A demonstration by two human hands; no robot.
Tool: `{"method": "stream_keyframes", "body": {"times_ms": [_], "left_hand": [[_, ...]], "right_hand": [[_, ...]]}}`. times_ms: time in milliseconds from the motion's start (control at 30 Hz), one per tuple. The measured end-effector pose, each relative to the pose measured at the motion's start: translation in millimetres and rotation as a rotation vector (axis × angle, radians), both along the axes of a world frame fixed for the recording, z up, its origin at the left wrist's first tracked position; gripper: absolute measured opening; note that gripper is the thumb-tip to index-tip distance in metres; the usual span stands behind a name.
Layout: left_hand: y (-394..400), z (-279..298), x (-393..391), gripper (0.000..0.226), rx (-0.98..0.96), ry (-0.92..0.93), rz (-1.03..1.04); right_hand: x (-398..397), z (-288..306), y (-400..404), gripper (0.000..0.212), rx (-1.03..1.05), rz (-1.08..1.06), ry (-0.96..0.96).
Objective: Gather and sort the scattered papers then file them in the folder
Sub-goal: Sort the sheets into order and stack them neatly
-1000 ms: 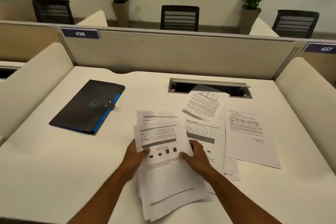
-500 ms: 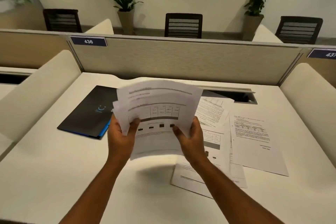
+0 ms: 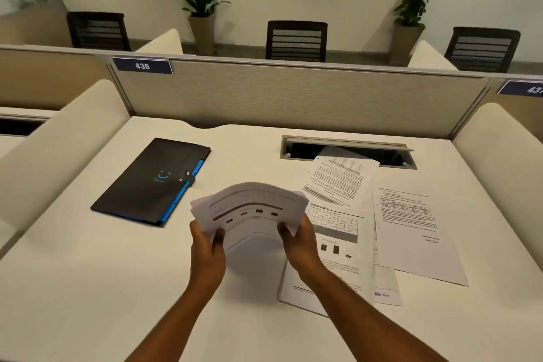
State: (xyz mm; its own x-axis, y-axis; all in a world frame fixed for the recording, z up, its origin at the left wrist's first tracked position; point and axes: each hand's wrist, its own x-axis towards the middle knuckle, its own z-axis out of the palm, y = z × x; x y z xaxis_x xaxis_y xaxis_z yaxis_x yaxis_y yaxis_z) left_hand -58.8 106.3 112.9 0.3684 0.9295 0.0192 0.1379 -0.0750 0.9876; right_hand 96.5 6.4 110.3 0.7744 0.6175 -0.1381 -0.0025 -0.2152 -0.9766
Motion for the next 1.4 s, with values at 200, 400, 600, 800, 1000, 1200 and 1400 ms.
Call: {"method": "stream_keyframes", "body": {"times_ms": [200,400,600,800,1000,1200,1400], "left_hand": [[4.6,21.5,23.1,0.039,0.098,-0.086,-0.066],[4.7,9.5,57.0,0.039,-0.093,0.000,-0.133],[-11.7,-42.9,65.5,0.029,-0.142,0.233,-0.027],[-37.5,-78.1,77.8,0.047,-0.100,0.627,-0.366],[-48.6,-71.8,103.1,0.046,-0.130,0.721,-0.467],[-54.9,-71.5,110.8,0.046,-0.263,0.716,-0.542],[-62.2,-72.6,110.9,0.042,-0.312,0.653,-0.548]], "right_hand": [[23.0,10.5,-12.1,0.030,0.043,-0.170,-0.004],[55.3,-0.2,-61.0,0.031,0.048,-0.363,0.126],[95.7,-9.3,-90.0,0.034,0.233,-0.471,0.513],[125.6,-38.6,-144.0,0.030,-0.140,-0.480,0.363],[113.9,-58.4,-156.4,0.034,-0.580,-0.415,0.036],[86.5,-63.6,-149.7,0.072,-0.768,-0.413,-0.064],[92.2,-67.8,-149.6,0.056,-0.704,-0.312,0.049]]}}
